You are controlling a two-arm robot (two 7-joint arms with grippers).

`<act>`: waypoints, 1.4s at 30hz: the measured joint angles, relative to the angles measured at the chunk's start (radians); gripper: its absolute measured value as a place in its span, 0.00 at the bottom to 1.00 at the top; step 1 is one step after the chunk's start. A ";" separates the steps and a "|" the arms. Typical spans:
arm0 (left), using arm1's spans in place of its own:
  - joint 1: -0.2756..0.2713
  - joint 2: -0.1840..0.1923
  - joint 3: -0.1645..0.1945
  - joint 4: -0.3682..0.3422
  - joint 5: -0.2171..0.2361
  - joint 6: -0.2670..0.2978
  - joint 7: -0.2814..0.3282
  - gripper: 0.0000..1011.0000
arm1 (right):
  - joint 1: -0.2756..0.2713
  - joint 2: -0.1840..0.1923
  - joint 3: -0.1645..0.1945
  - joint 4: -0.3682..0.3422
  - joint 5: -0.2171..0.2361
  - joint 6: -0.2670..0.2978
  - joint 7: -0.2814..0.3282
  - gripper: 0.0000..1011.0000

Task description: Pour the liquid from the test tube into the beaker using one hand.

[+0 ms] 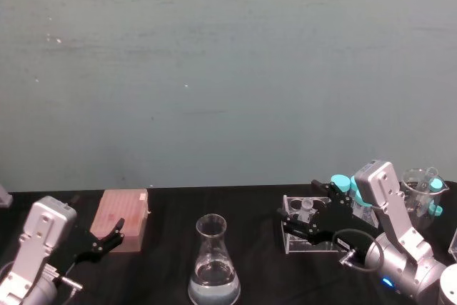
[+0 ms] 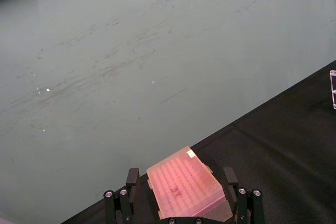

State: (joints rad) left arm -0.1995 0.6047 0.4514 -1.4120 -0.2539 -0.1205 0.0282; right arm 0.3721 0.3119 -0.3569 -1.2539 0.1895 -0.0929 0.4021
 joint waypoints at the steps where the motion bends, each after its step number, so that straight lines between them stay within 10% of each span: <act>1: 0.000 0.000 0.000 0.000 0.000 0.000 0.000 0.99 | 0.001 -0.001 0.000 0.002 0.000 0.000 0.000 0.99; 42: 0.000 0.000 0.000 0.000 0.000 0.000 0.000 0.99 | 0.049 -0.061 0.032 0.116 -0.013 0.013 -0.033 0.99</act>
State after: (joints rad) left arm -0.1995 0.6047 0.4514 -1.4120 -0.2539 -0.1205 0.0283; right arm 0.4210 0.2508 -0.3247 -1.1377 0.1770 -0.0795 0.3692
